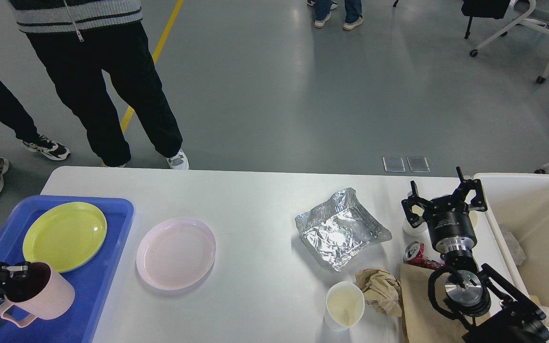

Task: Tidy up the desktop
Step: 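Lift the pink mug and carry it onto the blue tray, then release the pink mug on the tray and withdraw the left gripper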

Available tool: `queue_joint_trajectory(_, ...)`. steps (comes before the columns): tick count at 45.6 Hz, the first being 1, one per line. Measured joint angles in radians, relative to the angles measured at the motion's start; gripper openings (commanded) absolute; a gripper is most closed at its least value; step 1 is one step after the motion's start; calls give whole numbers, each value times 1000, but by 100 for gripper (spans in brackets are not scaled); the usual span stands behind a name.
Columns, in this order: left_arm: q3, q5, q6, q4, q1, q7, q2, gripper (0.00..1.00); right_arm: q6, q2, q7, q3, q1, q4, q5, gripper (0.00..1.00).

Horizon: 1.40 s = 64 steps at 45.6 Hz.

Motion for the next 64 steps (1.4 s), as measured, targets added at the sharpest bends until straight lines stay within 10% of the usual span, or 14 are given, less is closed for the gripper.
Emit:
queue_joint_trajectory(35, -2, 7, 71, -7, 61, -1, -14, 1, 0, 0, 0, 0, 0, 0, 0, 100)
queue_joint_trajectory(40, -4, 6, 73, -10, 62, -1, -14, 18, 0, 0, 0, 0, 0, 0, 0, 100)
queue_joint_trajectory(47, -5, -14, 76, -21, 63, -1, -16, 86, 0, 0, 0, 0, 0, 0, 0, 100)
queue_joint_trajectory(64, 19, -113, 89, -33, 71, 11, -6, 96, 0, 0, 0, 0, 0, 0, 0, 100)
